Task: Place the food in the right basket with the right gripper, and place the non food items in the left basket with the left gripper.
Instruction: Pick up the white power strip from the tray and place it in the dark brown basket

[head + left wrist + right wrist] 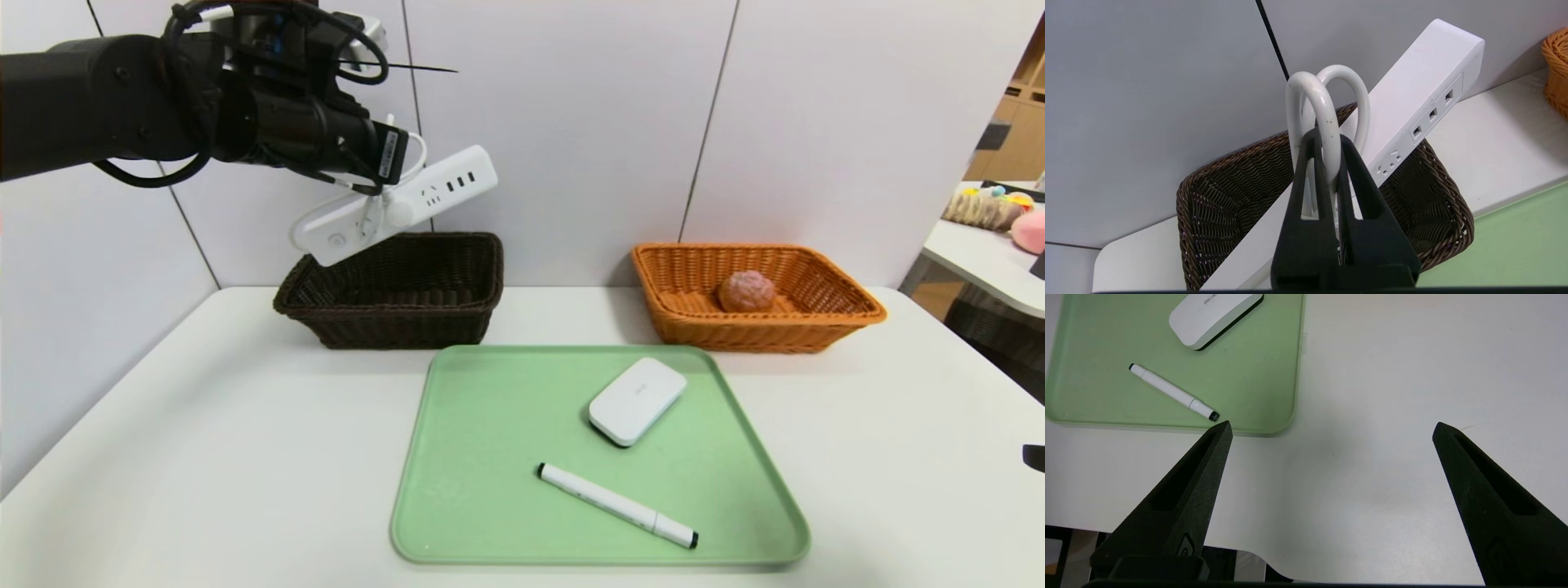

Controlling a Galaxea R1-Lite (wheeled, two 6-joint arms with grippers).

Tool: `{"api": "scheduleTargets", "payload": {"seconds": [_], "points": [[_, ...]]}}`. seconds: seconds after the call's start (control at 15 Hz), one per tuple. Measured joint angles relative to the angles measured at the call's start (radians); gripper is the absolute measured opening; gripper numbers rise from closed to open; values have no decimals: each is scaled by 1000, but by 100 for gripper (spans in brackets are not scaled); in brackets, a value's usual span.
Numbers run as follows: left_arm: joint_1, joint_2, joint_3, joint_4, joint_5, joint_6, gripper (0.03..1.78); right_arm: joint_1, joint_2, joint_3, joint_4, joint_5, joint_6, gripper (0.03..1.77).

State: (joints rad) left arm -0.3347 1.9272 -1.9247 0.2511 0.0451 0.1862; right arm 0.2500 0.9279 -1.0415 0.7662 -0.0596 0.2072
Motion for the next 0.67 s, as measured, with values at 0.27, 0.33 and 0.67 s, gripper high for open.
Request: {"api": "scheduleTargets", "payload": {"seconds": [0.27,0.33,0.67], "points": [[47,9,27,-44,-68,11,10,0,0,11,-1,0,-1,169],[54,14,36,-63,-72,11,10,0,0,12,-2,0,-1,169],[73,56,51,-122,-77,12,10,0,0,20,1,-2,0,169]]}}
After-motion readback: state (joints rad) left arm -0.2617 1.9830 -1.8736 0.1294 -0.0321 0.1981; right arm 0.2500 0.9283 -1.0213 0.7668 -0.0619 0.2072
